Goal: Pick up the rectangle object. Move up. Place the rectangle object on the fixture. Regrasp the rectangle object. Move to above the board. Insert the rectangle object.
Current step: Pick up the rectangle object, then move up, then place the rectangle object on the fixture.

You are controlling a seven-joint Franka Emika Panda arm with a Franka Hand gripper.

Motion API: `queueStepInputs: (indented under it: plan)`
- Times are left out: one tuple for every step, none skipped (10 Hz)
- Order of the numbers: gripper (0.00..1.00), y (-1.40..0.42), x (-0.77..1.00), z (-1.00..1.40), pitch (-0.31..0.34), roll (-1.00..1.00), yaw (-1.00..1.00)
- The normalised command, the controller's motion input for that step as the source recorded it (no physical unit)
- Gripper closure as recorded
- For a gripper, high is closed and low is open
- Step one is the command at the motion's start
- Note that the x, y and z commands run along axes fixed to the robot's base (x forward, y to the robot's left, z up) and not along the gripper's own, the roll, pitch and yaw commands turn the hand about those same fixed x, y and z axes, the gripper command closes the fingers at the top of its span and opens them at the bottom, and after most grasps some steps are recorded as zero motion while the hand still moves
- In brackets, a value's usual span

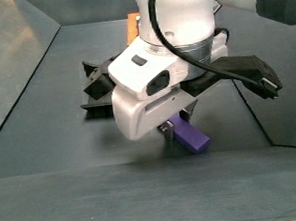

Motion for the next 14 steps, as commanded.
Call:
queueStepInputs:
  plan:
    - [1.0,0.0,0.0,0.0,0.0,0.0,0.0]
    - [1.0,0.0,0.0,0.0,0.0,0.0,0.0]
    - [1.0,0.0,0.0,0.0,0.0,0.0,0.0]
    - [1.0,0.0,0.0,0.83,0.0,0.0,0.0]
    - [1.0,0.0,0.01,0.78,0.013,0.01,0.0]
    - [1.0,0.0,-0.01,0.68,0.036,0.02,-0.01]
    - [1.0,0.0,0.0,0.56,0.06,0.04,-0.02]
    - [1.0,-0.01,-0.01,0.39,0.092,0.06,-0.01]
    - [1.0,-0.01,0.0,0.26,0.112,0.07,0.0]
    - [1.0,0.0,0.0,1.0,0.0,0.0,0.0]
    - [1.0,0.0,0.0,1.0,0.006,0.01,0.0]
    - [1.0,0.0,-0.01,1.0,0.038,0.03,0.0]
    - [1.0,0.0,-0.01,1.0,0.05,0.04,0.0]
    - [1.0,-0.01,-0.02,1.0,0.069,0.06,0.01]
